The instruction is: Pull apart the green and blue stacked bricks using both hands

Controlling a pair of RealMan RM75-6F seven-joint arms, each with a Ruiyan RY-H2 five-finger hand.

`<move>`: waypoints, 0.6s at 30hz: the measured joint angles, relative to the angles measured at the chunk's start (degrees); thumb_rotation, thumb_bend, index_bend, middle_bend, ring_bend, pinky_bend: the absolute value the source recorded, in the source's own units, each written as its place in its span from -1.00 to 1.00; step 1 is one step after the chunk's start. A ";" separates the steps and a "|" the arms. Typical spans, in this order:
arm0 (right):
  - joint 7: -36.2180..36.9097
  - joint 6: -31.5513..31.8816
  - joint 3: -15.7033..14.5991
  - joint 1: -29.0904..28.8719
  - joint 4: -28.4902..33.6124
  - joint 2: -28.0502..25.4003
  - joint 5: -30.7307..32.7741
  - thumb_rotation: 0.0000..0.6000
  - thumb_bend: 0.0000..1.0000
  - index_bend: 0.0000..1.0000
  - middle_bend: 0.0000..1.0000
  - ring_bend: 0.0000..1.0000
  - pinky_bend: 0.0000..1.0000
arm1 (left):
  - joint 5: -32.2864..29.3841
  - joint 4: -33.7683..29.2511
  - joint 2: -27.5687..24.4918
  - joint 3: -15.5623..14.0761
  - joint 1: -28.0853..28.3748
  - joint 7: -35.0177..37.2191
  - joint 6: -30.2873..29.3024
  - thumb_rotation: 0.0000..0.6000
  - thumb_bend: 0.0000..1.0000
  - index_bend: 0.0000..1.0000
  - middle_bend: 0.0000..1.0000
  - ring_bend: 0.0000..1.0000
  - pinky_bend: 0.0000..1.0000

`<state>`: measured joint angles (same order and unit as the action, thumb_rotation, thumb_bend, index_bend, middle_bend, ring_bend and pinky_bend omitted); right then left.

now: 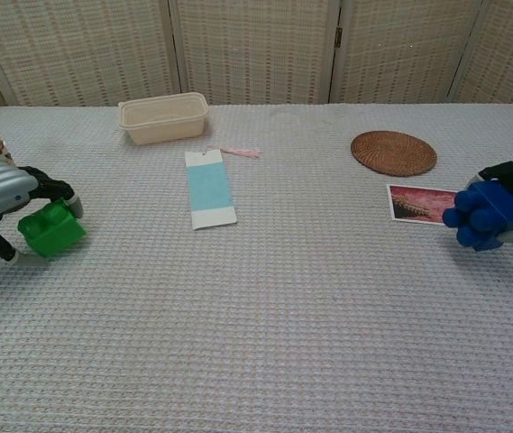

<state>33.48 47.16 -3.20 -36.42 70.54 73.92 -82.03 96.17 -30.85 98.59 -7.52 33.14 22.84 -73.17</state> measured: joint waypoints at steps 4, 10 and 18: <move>2.49 -0.98 -0.28 -0.24 -0.07 -0.26 -1.50 1.00 -0.25 -0.77 -0.76 -0.63 -0.29 | 0.09 -1.25 -0.71 -0.20 0.25 0.74 1.39 1.00 -0.52 0.24 0.38 -0.31 -0.63; 6.12 -1.78 -0.39 -1.06 0.17 -1.72 -3.97 1.00 -0.25 -1.00 -1.00 -1.00 -0.74 | -0.42 -4.59 -2.36 -0.02 0.73 0.60 3.93 1.00 -0.52 -0.72 -0.61 -0.92 -0.85; 7.54 -1.38 -0.06 -1.13 1.70 -3.87 -4.80 1.00 -0.25 -1.00 -1.00 -1.00 -0.87 | -1.96 -8.22 -3.93 1.56 1.15 -0.43 5.41 1.00 -0.52 -0.89 -0.87 -1.00 -1.00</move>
<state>41.02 45.78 -3.26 -37.55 72.23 70.05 -86.83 94.21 -39.07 94.66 -5.95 34.28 22.41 -67.76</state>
